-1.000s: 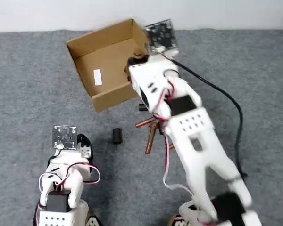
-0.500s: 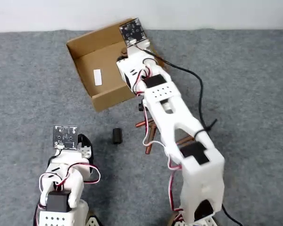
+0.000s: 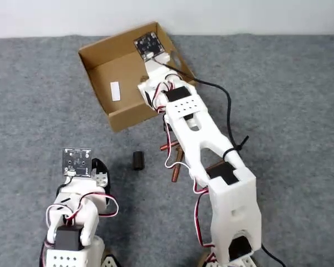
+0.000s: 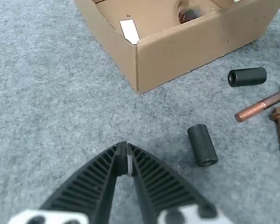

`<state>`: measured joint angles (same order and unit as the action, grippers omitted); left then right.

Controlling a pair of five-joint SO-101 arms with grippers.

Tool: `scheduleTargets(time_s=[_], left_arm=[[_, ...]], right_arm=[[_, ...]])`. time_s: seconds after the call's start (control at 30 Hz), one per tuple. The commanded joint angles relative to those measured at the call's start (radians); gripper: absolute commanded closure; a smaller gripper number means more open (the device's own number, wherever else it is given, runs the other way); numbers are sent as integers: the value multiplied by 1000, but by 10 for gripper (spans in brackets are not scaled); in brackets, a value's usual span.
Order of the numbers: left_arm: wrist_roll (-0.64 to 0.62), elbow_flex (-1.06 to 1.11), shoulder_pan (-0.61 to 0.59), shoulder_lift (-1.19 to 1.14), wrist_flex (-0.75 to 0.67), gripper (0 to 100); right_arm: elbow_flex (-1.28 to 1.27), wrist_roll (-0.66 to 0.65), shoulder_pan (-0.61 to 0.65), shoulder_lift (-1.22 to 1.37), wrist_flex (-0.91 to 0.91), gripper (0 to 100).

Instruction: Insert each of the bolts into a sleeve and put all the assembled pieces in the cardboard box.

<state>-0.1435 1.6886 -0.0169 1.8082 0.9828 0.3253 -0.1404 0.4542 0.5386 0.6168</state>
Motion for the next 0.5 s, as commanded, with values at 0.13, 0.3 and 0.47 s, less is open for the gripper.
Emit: scheduleTargets(time_s=[0.13,0.3,0.47], left_arm=[[11,-5,-5,6,3,994],[11,-5,-5,6,14,994],[12,-5,-5,6,23,994]], right_arm=[[52,2,5,-222,159,981],[52,123,5,-303,320,991],[52,183,-1,-329,576,991]])
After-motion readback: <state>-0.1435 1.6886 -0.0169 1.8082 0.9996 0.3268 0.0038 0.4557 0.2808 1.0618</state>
